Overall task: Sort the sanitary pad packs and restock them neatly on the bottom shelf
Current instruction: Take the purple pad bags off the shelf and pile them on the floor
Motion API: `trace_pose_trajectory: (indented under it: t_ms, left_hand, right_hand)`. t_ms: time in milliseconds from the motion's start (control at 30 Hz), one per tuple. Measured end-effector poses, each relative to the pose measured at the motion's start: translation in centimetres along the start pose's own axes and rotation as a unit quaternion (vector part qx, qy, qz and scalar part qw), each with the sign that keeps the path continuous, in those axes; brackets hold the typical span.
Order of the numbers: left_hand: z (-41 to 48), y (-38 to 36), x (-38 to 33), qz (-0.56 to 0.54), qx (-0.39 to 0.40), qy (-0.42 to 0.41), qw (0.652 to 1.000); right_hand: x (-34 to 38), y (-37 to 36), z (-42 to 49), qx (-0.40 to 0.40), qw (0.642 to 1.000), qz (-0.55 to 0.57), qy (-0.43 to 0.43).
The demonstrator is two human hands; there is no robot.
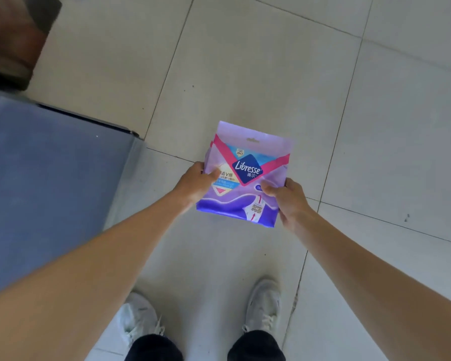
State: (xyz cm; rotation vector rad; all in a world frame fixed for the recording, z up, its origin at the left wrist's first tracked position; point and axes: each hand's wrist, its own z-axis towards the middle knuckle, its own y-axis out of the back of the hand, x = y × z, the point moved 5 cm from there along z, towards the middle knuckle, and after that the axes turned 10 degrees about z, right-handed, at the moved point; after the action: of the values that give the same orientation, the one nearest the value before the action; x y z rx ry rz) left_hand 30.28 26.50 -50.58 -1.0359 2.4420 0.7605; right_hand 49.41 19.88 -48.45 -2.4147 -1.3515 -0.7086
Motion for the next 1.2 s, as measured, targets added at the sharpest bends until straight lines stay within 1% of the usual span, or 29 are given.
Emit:
trace_pose_trajectory:
  t_ms: [133,233,500,667,767,900,967,1033,1067,1100,1133,1167,1200]
  left_hand:
    - [1.7,-1.5,1.5,0.03,-0.004,0.024,0.999]
    - [2.7,-1.4,2.2,0.031,-0.021,0.038,0.999]
    - [4.3,-1.7,1.3,0.025,-0.023,0.036,0.999]
    - [4.0,-1.2,1.1,0.049,-0.027,0.047,0.997]
    - [3.6,-1.1,1.0,0.064,-0.034,0.052,0.996]
    - [2.3,-0.3,-0.4,0.107,-0.079,0.052,0.99]
    - [1.0,0.4,-1.5,0.129,-0.093,0.049,0.986]
    - [-0.9,1.5,-2.3,0.161,-0.106,0.048,0.98]
    - [-2.2,2.2,-2.8,0.183,-0.112,0.046,0.976]
    - [-3.6,2.9,-3.1,0.213,-0.116,0.044,0.969]
    - [-5.3,3.7,-3.5,0.245,-0.12,0.041,0.961]
    - [-7.0,4.6,-3.9,0.275,-0.122,0.038,0.953]
    - [-9.0,5.6,-4.5,0.304,-0.122,0.035,0.944]
  right_hand:
    - [-1.9,0.4,1.9,0.006,1.0,-0.003,-0.017]
    - [-3.0,0.1,2.8,0.022,0.999,0.012,-0.019]
    - [-3.4,0.3,5.2,0.026,0.999,0.019,-0.031]
    - [-4.1,-0.1,5.0,0.034,0.998,0.031,-0.034]
    - [-4.3,-0.3,4.7,0.023,0.999,0.018,-0.039]
    - [-3.4,0.1,4.2,-0.016,0.998,-0.011,-0.056]
    - [-2.2,0.2,3.1,-0.024,0.997,-0.052,-0.055]
    - [-0.7,0.5,1.4,-0.034,0.989,-0.138,-0.03]
    - [0.1,0.7,0.3,-0.038,0.98,-0.196,-0.004]
    - [1.1,0.8,-1.0,-0.039,0.963,-0.265,0.028]
    - [2.2,0.8,-2.5,-0.035,0.937,-0.341,0.06]
    - [3.4,0.5,-4.2,-0.021,0.903,-0.419,0.093]
    - [4.7,-0.1,-6.0,-0.003,0.861,-0.493,0.128]
